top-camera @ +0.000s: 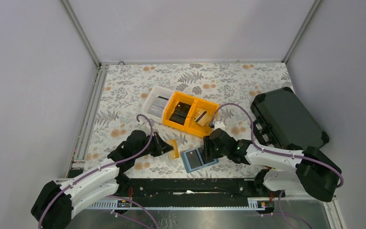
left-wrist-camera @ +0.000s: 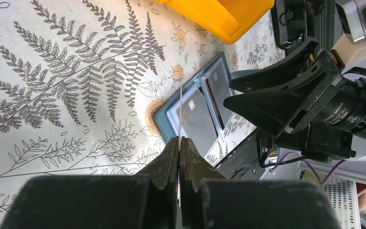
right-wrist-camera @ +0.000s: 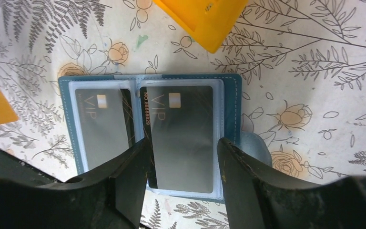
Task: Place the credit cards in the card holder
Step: Insert the credit card into the card holder.
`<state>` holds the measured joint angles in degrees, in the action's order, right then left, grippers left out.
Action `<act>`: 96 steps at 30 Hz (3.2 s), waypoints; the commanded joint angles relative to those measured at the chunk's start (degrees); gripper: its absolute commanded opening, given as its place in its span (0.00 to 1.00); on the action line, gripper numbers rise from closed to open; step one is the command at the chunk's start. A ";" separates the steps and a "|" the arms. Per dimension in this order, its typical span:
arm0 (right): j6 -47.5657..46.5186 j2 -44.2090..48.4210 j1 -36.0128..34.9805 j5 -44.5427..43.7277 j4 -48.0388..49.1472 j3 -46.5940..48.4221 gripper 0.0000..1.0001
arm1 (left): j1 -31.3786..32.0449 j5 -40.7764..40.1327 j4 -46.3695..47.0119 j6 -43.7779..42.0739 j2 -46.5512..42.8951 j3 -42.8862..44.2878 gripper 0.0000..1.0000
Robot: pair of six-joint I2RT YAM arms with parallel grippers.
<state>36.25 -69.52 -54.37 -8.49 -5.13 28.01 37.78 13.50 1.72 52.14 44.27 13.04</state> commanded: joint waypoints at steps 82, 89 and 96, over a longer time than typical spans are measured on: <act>8.44 1.30 -0.14 21.70 21.52 -1.53 0.43 | 1.13 -3.09 -10.92 2.99 -2.63 -1.62 0.00; 8.27 -4.05 -3.62 20.89 24.53 0.54 0.44 | 1.16 -2.91 -10.13 3.01 -2.85 -1.22 0.00; 6.88 -5.22 -4.89 17.46 22.27 1.86 0.45 | 1.15 -5.08 -13.30 2.24 -4.51 0.04 0.00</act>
<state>44.58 -74.89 -58.54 11.66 17.19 27.35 38.70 10.00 -10.85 55.11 41.52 11.22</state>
